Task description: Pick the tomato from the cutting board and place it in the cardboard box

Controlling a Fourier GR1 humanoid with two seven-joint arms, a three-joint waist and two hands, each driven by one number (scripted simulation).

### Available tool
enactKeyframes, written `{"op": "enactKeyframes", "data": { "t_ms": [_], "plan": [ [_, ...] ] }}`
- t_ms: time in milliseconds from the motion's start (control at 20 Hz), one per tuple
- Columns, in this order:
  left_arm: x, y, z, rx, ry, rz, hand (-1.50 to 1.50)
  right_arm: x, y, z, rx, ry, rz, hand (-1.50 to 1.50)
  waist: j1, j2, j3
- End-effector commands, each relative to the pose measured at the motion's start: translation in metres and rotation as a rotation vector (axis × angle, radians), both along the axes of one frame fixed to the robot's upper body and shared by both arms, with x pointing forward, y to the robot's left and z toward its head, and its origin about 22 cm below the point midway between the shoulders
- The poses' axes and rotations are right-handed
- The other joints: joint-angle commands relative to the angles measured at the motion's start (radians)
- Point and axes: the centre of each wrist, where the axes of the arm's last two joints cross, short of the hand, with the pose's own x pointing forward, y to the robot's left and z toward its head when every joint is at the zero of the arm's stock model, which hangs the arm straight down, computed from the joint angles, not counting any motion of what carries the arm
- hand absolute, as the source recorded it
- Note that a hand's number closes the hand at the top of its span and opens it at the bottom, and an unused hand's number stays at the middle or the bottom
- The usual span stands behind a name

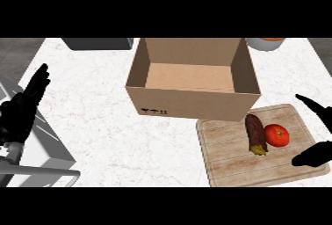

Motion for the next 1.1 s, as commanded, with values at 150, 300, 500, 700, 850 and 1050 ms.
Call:
{"op": "enactKeyframes", "data": {
  "t_ms": [150,300,500,700,850,1050],
  "plan": [
    [-0.032,-0.033,-0.068,-0.111,0.109,0.005,0.00,0.004,0.021,-0.001,-0.058,0.060,-0.032,-1.50,0.002,0.012,-0.026],
    [-0.040,-0.020,-0.053,-0.101,0.104,-0.007,0.00,-0.005,0.018,-0.018,-0.055,0.089,-0.045,-1.50,0.011,0.006,-0.024],
    [-0.034,-0.022,-0.055,-0.114,0.098,-0.007,0.00,-0.010,0.020,-0.037,-0.062,0.090,-0.051,-1.50,0.004,0.010,-0.024],
    [-0.024,-0.022,-0.047,-0.123,0.103,0.008,0.00,-0.013,0.031,-0.034,-0.059,0.094,-0.038,-1.50,-0.005,0.009,-0.024],
    [-0.029,-0.025,-0.059,-0.106,0.092,0.015,0.00,-0.010,0.028,-0.035,-0.061,0.088,-0.038,-1.50,-0.002,0.011,-0.024],
    [-0.028,-0.024,-0.053,-0.106,0.085,0.022,0.00,-0.010,0.028,-0.040,-0.053,0.081,-0.054,-1.50,-0.004,0.009,-0.024]
  ]
}}
